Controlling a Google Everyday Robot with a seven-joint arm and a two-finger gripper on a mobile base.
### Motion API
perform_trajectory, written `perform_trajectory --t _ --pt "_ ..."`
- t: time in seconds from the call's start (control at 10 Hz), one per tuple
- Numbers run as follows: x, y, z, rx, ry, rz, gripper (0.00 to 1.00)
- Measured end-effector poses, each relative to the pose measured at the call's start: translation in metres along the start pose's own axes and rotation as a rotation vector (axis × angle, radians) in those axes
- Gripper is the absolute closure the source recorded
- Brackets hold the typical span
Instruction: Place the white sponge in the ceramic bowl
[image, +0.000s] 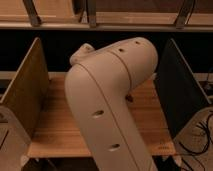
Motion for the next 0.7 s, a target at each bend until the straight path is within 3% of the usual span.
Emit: perform_trajectory --t 0.2,0.5,0.7 --pt "-0.008 0.009 -0.013 0.036 -0.055 -0.004 0.2" --pt "0.011 0.028 -0.045 0.096 -0.026 0.038 0.2" --pt "0.011 0.046 -0.058 0.128 -0.037 0.076 0.2"
